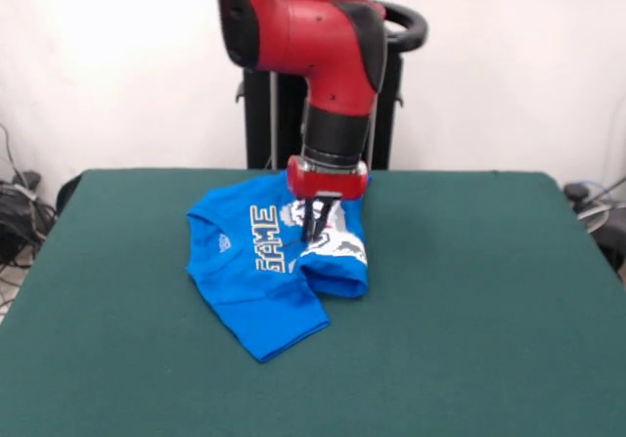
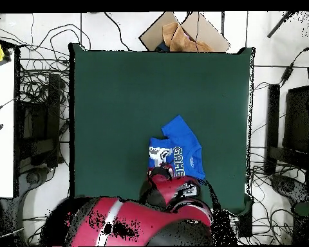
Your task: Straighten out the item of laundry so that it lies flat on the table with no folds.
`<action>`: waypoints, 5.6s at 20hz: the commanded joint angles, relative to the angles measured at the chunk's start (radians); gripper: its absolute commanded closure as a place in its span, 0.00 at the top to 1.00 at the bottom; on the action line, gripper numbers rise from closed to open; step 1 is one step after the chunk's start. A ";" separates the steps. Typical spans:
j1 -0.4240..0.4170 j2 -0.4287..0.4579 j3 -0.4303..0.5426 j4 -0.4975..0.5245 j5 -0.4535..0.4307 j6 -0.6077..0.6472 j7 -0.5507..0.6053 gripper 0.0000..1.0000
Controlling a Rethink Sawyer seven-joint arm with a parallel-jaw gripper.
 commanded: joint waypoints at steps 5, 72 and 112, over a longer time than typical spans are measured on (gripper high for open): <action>-0.011 -0.045 0.055 -0.036 0.019 0.109 0.107 0.00; -0.125 0.192 -0.116 -0.398 -0.176 -0.003 0.014 0.00; -0.476 -0.431 0.469 -0.074 -0.217 0.748 -0.083 0.00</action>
